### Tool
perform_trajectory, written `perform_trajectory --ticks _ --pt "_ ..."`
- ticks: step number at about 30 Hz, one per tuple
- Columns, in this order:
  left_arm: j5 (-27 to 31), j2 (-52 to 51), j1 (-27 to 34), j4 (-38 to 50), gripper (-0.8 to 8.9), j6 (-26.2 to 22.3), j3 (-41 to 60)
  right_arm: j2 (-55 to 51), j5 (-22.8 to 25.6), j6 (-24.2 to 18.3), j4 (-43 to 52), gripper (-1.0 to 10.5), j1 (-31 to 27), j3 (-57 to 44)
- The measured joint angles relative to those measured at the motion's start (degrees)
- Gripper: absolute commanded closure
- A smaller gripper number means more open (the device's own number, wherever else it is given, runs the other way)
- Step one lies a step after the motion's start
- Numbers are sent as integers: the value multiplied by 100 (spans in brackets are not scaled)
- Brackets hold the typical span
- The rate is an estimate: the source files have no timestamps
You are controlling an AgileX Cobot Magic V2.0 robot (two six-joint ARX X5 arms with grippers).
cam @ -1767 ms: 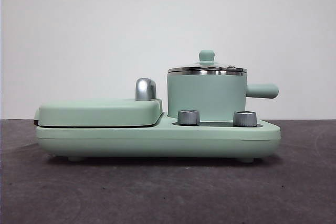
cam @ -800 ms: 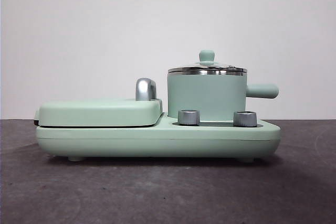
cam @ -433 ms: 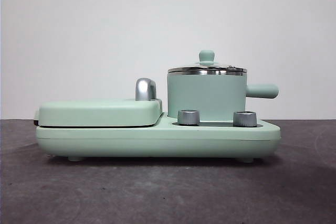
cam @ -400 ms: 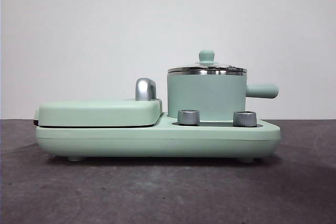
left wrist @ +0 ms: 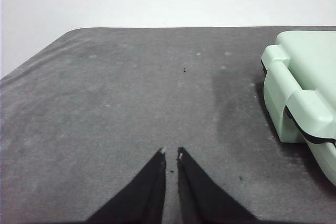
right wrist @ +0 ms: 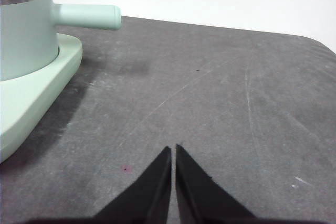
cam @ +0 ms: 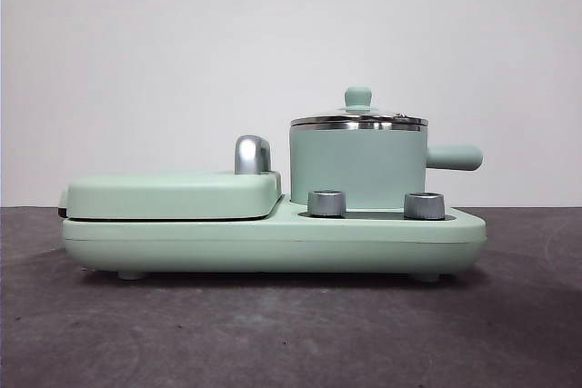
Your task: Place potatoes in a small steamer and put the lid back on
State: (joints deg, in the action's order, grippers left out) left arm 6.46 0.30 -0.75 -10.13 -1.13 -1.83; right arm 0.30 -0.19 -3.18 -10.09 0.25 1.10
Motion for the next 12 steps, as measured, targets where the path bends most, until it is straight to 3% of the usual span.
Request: perform_trajectory --ticks 12 --pt "0 0 0 0 778 2 0 0 0 219 2 936 -4 0"
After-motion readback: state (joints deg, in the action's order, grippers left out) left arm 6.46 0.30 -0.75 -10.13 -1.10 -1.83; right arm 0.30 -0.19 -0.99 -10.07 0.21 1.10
